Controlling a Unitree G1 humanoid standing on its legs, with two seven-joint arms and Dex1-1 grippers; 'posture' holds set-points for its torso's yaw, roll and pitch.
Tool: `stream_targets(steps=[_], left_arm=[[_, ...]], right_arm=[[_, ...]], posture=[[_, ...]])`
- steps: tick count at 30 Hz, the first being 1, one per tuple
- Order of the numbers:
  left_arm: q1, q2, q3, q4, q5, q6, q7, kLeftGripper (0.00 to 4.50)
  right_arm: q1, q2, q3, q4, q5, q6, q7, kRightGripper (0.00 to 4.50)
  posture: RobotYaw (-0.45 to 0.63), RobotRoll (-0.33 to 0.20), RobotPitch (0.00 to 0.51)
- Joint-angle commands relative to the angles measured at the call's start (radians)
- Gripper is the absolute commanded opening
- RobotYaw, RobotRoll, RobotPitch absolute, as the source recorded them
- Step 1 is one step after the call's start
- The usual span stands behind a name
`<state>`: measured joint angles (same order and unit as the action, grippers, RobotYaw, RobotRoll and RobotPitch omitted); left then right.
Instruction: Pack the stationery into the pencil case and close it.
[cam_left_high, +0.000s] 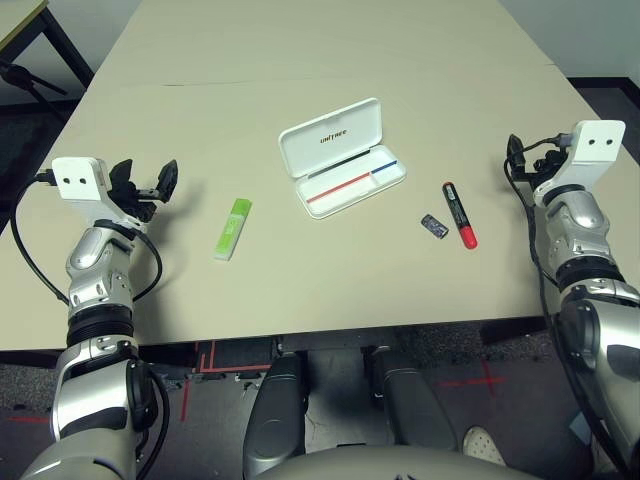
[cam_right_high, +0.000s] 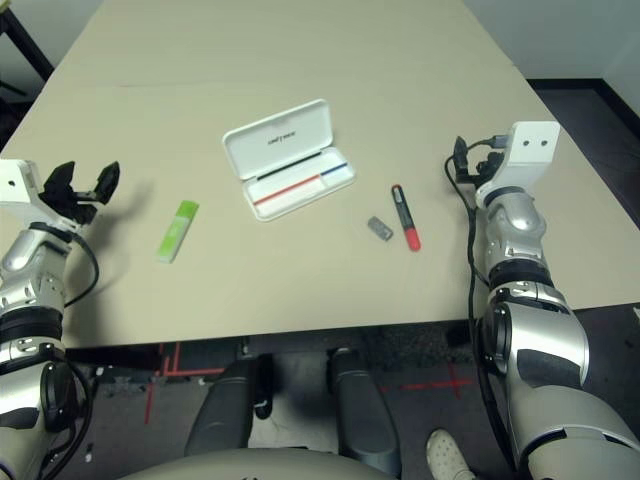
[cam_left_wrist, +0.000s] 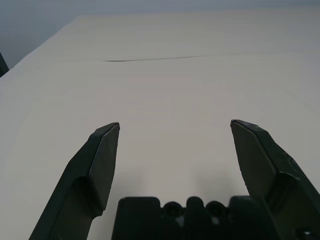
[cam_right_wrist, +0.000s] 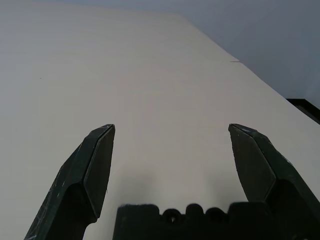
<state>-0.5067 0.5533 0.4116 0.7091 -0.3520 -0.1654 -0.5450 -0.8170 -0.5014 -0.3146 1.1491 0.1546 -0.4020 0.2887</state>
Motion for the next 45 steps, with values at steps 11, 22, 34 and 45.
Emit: stream_targets(steps=[11,22,34,45], left_arm=[[0.014,-0.001,0.001,-0.035,-0.007,0.009,-0.001,4.46],[0.028,0.013,-0.015,-0.127,-0.009,0.055,-0.033,4.46],[0.071,0.007,-0.08,-0.253,0.009,0.098,-0.092,4.46],[0.098,0.034,-0.218,-0.487,0.006,0.239,-0.216,4.46]], right_arm=[[0.002,-0.001,0.001,0.007,0.0,-0.009,0.01,4.5],[0.007,-0.011,0.028,-0.042,0.014,0.055,0.204,4.5],[0.13,-0.143,0.181,-0.355,0.039,0.296,0.797,4.5],[0.18,-0.188,0.254,-0.486,0.023,0.406,0.91,4.5]], posture=[[-0.01,0.0,0.184],[0.01,0.0,0.194],[0.0,0.0,0.184],[0.01,0.0,0.174]])
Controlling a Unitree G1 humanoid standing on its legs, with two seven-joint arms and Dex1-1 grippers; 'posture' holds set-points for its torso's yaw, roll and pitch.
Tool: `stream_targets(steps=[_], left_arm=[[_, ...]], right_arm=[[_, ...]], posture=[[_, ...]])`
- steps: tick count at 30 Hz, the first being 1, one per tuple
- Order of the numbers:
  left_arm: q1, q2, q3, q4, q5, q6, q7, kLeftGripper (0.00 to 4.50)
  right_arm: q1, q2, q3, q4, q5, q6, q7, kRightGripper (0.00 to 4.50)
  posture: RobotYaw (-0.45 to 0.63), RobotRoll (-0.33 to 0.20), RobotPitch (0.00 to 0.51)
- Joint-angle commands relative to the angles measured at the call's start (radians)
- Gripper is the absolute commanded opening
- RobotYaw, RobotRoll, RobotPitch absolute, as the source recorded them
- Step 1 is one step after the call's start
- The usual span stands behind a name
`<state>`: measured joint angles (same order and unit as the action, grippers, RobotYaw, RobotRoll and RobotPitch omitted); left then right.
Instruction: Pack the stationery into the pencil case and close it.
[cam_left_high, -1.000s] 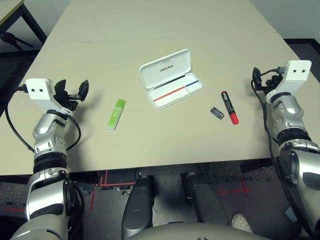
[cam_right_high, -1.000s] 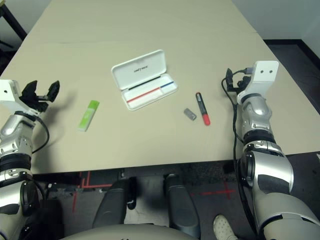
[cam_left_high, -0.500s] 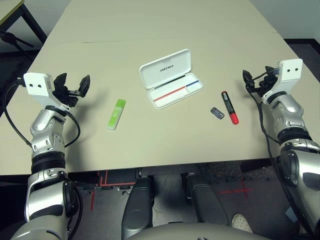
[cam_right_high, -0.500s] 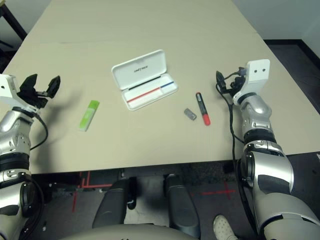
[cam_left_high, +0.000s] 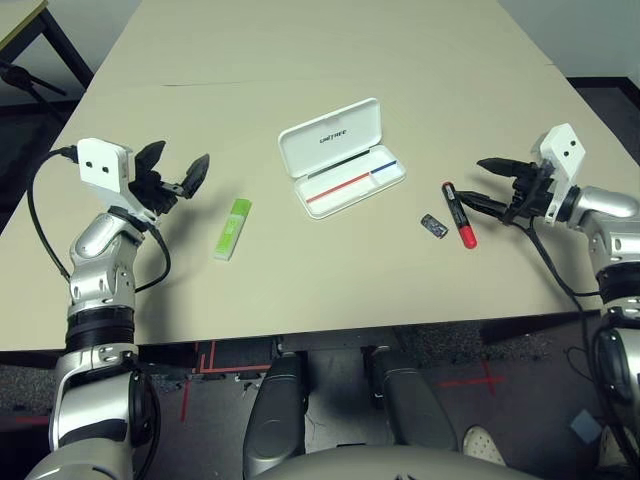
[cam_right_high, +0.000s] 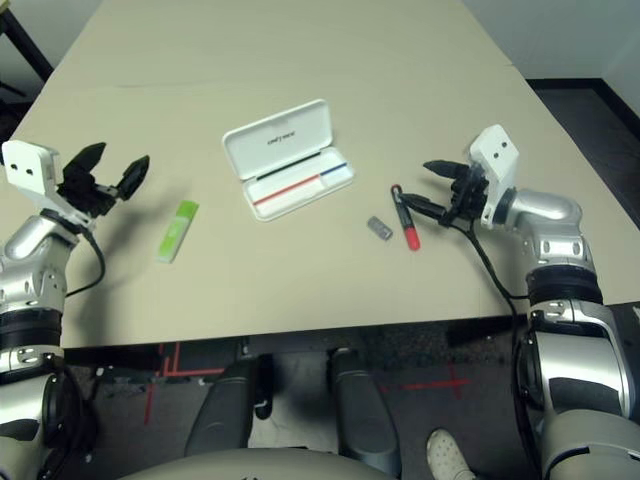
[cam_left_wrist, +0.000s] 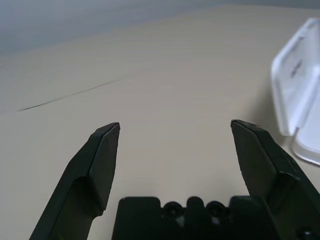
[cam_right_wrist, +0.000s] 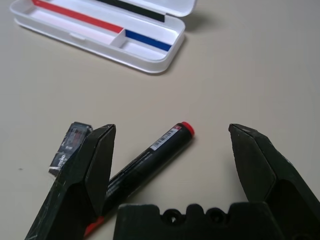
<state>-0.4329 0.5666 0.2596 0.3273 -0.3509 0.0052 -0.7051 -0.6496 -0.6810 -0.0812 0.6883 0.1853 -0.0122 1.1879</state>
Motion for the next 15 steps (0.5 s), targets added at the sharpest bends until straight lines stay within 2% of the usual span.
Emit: stream_targets(steps=[1,8,15], left_arm=[[0.03,0.026,-0.082,-0.137,0.004,0.09,-0.069,4.46],[0.075,0.094,-0.243,-0.381,0.028,0.252,-0.169,4.46],[0.049,0.108,-0.388,-0.476,0.076,0.362,-0.209,4.46]], right_arm=[[0.012,-0.008,0.021,-0.026,-0.008,0.018,0.01,4.5],[0.011,-0.008,0.041,-0.022,-0.018,0.012,0.005,4.5],[0.008,0.003,0.055,-0.024,-0.027,0.009,0.002,4.5]], posture=[[0.01,0.0,0.174],[0.01,0.0,0.184],[0.01,0.0,0.188]])
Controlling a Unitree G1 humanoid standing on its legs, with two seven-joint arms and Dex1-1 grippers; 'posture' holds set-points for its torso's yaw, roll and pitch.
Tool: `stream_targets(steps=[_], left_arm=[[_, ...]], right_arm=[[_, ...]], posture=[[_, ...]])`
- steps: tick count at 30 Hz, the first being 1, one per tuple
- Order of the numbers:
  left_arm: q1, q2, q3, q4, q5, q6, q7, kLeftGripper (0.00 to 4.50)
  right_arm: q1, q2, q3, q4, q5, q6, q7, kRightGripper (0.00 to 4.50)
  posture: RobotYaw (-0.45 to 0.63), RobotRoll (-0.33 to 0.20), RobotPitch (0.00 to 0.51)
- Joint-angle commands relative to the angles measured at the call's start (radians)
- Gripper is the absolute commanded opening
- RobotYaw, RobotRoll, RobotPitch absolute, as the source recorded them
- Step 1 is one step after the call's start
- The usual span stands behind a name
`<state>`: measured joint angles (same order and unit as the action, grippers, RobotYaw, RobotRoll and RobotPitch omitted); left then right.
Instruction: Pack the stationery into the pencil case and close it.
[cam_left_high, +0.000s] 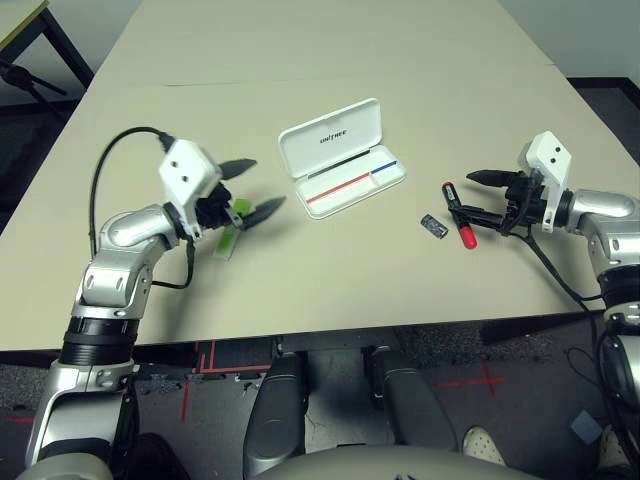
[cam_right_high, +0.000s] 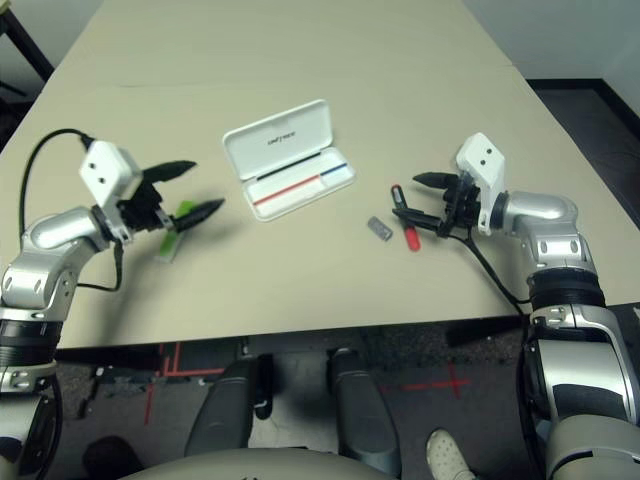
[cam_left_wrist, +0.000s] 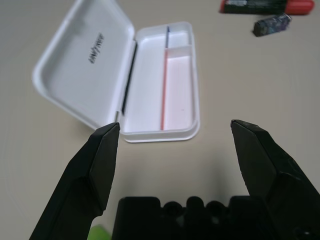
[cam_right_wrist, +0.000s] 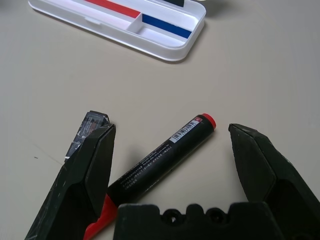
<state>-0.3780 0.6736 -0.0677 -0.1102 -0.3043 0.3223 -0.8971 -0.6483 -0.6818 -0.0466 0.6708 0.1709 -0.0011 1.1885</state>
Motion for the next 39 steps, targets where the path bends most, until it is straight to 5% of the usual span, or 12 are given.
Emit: stream_targets(steps=[1,11,27,31,39], left_arm=[[-0.012,-0.001,-0.077,-0.042,0.039,0.055,-0.016,4.46],[-0.115,-0.073,-0.21,0.056,0.149,0.067,-0.009,4.46],[-0.21,-0.156,-0.251,0.278,0.255,0.026,-0.02,4.46],[-0.224,-0.162,-0.257,0.304,0.263,0.016,-0.038,3.57],[-0.248,-0.165,-0.279,0.342,0.287,0.006,-0.083,0.32]], right_arm=[[0.007,0.005,0.021,-0.007,-0.013,-0.003,0.001,4.5],[0.019,0.013,0.028,-0.018,-0.016,-0.012,-0.012,4.5],[0.058,0.006,0.012,-0.063,-0.008,-0.027,-0.072,4.5],[0.069,0.001,0.005,-0.07,-0.005,-0.031,-0.092,4.5],[0.096,-0.001,-0.01,-0.098,0.001,-0.031,-0.119,4.5]], posture=[[0.01,0.0,0.189],[0.0,0.0,0.193],[-0.06,0.0,0.191],[-0.1,0.0,0.183],[-0.12,0.0,0.182]])
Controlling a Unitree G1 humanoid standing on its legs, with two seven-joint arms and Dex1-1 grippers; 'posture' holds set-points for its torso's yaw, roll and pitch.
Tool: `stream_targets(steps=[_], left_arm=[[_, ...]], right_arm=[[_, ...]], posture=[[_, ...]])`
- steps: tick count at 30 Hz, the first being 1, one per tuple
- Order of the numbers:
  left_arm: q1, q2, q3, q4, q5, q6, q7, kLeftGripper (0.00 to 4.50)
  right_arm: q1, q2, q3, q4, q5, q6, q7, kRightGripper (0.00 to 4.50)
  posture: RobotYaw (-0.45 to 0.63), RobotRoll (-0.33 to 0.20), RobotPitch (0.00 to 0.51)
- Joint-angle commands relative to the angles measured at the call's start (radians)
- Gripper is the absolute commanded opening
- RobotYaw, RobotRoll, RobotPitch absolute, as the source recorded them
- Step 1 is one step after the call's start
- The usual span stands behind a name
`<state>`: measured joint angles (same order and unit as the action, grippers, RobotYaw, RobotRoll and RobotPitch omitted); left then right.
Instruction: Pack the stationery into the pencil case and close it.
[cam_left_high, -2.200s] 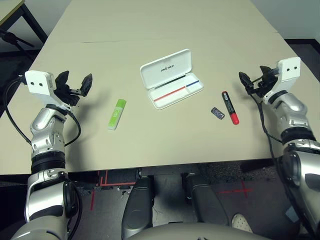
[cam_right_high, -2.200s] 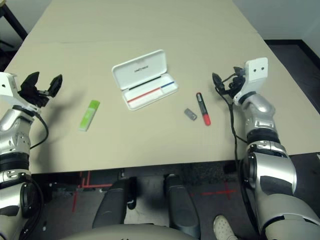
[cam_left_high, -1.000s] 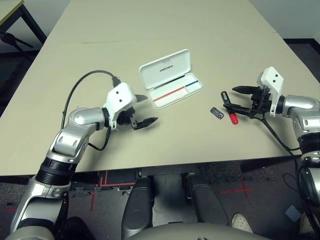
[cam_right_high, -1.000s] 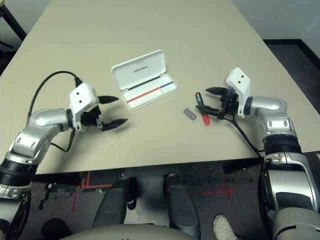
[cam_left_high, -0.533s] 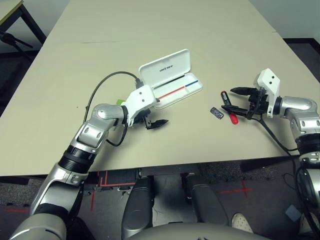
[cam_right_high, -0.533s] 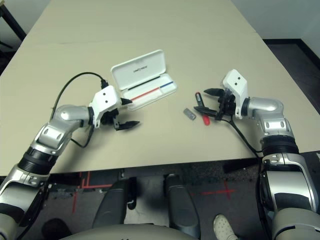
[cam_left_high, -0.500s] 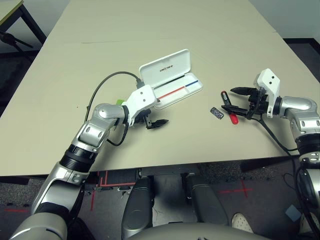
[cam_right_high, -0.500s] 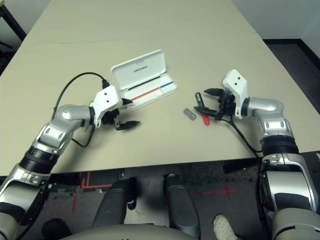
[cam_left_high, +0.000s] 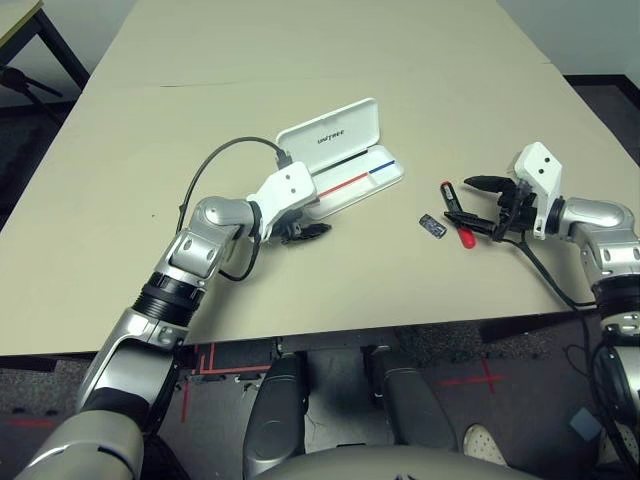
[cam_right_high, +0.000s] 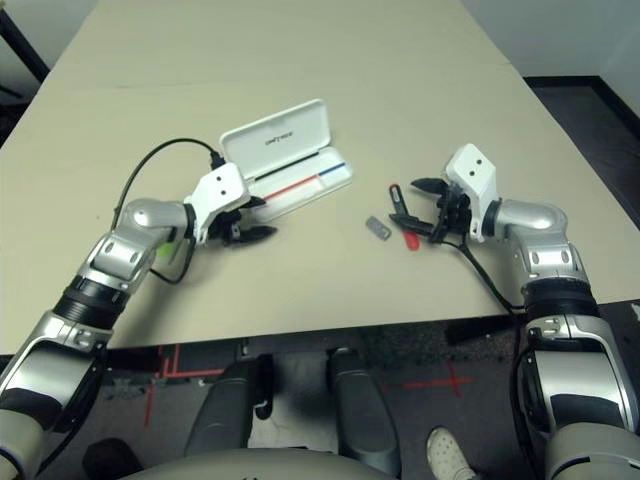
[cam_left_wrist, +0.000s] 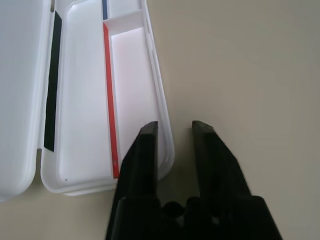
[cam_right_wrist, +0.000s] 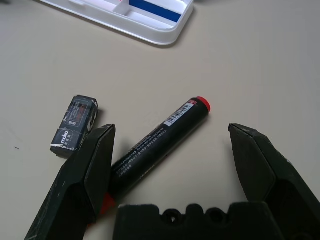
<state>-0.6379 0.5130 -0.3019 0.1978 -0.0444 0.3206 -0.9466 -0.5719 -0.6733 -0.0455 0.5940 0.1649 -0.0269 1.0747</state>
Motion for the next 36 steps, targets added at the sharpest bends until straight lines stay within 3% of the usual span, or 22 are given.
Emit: stream_targets(steps=[1,15,24,31,36], left_arm=[[0.01,-0.002,-0.051,0.038,0.033,0.011,-0.041,0.03],[0.013,0.043,-0.052,-0.003,0.038,0.037,-0.1,0.03],[0.051,0.151,0.011,-0.139,-0.013,0.124,-0.145,0.03],[0.141,0.237,0.048,-0.258,-0.051,0.138,-0.176,0.03],[0.266,0.319,0.059,-0.364,-0.077,0.079,-0.238,0.03]], right_arm=[[0.022,-0.009,-0.014,-0.024,0.007,-0.005,-0.009,4.5],[0.029,0.0,-0.014,-0.026,0.007,-0.012,-0.031,4.5],[0.015,0.021,0.002,0.001,-0.005,-0.029,-0.03,4.5],[-0.001,0.035,0.011,0.027,-0.014,-0.044,-0.027,4.5],[-0.033,0.046,0.024,0.065,-0.024,-0.059,-0.012,4.5]], posture=[[-0.12,0.0,0.182],[-0.11,0.0,0.189],[-0.08,0.0,0.19],[-0.05,0.0,0.192],[-0.02,0.0,0.195]])
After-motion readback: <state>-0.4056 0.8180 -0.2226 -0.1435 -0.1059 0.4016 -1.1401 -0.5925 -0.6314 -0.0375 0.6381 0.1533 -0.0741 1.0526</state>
